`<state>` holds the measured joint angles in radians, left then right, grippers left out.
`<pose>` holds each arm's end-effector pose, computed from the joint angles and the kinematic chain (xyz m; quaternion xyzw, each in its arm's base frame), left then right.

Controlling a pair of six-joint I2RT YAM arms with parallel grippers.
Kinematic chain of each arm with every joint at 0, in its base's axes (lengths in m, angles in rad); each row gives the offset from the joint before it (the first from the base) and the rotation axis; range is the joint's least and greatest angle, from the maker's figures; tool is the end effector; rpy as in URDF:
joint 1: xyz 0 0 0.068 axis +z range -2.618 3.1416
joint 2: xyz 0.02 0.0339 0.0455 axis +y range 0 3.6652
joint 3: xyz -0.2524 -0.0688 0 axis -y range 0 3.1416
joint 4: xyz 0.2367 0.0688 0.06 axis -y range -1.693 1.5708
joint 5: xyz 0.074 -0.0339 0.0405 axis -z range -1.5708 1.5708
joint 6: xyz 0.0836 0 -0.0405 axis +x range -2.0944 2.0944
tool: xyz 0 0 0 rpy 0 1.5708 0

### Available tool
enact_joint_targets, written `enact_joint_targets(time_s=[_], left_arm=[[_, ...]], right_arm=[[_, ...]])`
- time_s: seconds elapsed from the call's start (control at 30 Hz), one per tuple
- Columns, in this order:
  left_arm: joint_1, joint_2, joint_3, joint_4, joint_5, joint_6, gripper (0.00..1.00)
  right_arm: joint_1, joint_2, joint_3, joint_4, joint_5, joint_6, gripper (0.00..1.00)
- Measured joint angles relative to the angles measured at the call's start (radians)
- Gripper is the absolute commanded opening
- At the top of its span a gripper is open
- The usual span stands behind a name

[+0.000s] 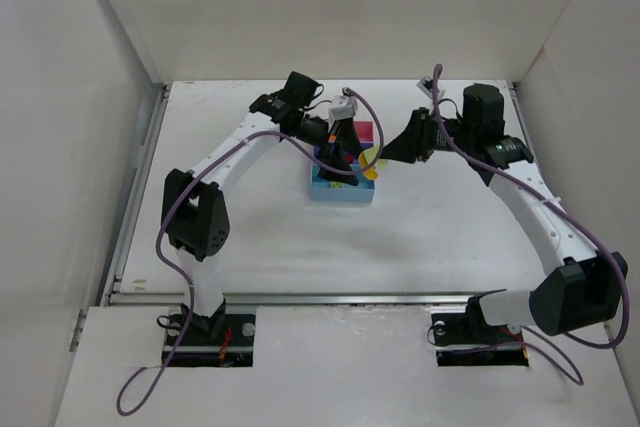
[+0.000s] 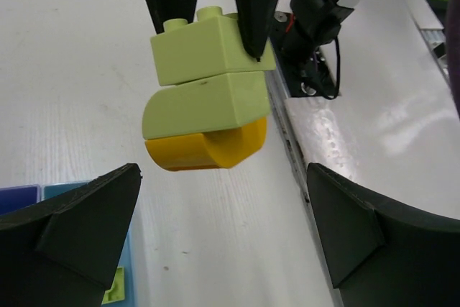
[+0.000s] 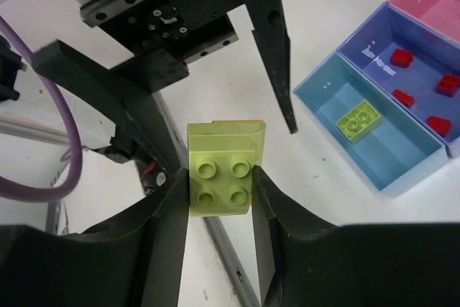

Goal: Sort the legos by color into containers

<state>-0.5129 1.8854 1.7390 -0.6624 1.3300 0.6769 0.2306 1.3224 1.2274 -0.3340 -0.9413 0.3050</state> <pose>0.3138 -0.2699 0.3104 0.5994 0.4764 -0.5469 0.3385 0.2876 0.1369 0.3442 -0.2170 0.7585 0.4954 0.3635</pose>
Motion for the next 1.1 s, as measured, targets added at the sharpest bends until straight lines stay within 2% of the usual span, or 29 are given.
enact_joint_targets(time_s=[0.17,0.27,0.4,0.53,0.57,0.67,0.7,0.8,0.83,0.97,1.03,1.07,1.1], left_arm=[[0.013,0.004,0.011,-0.088,0.062,0.025,1.00],[0.016,0.008,0.016,-0.116,0.087,0.021,0.91],[0.012,0.025,0.033,-0.127,0.103,0.012,0.86],[0.003,0.038,0.038,-0.137,0.087,-0.004,0.72],[0.002,0.040,0.038,-0.140,0.080,-0.006,0.65],[-0.002,0.045,0.038,-0.143,0.057,-0.001,0.56],[-0.002,0.046,0.038,-0.144,0.051,0.000,0.50],[-0.002,0.048,0.038,-0.145,0.040,0.008,0.48],[-0.002,0.048,0.038,-0.145,0.038,0.008,0.44],[0.000,0.048,0.038,-0.151,0.036,0.011,0.23],[0.000,0.048,0.038,-0.151,0.037,0.011,0.04],[0.000,0.048,0.038,-0.151,0.038,0.010,0.00],[0.001,0.048,0.038,-0.151,0.037,0.010,0.00]], right_arm=[[0.006,0.000,0.000,-0.026,0.017,-0.050,0.00],[0.027,0.000,0.000,-0.035,0.029,-0.069,0.00],[0.071,0.009,0.000,-0.035,0.041,-0.079,0.00],[0.086,0.022,0.000,-0.040,0.051,-0.083,0.00],[0.086,0.023,0.000,-0.042,0.055,-0.085,0.00],[0.085,0.023,0.000,-0.047,0.056,-0.085,0.00],[0.085,0.023,0.000,-0.048,0.058,-0.085,0.00],[0.089,0.023,0.000,-0.048,0.055,-0.084,0.00],[0.092,0.023,0.000,-0.048,0.055,-0.084,0.00],[0.092,0.023,0.000,-0.048,0.050,-0.086,0.00],[0.092,0.023,0.000,-0.048,0.050,-0.086,0.00],[0.092,0.023,0.000,-0.048,0.048,-0.086,0.00],[0.092,0.023,0.000,-0.048,0.048,-0.086,0.00]])
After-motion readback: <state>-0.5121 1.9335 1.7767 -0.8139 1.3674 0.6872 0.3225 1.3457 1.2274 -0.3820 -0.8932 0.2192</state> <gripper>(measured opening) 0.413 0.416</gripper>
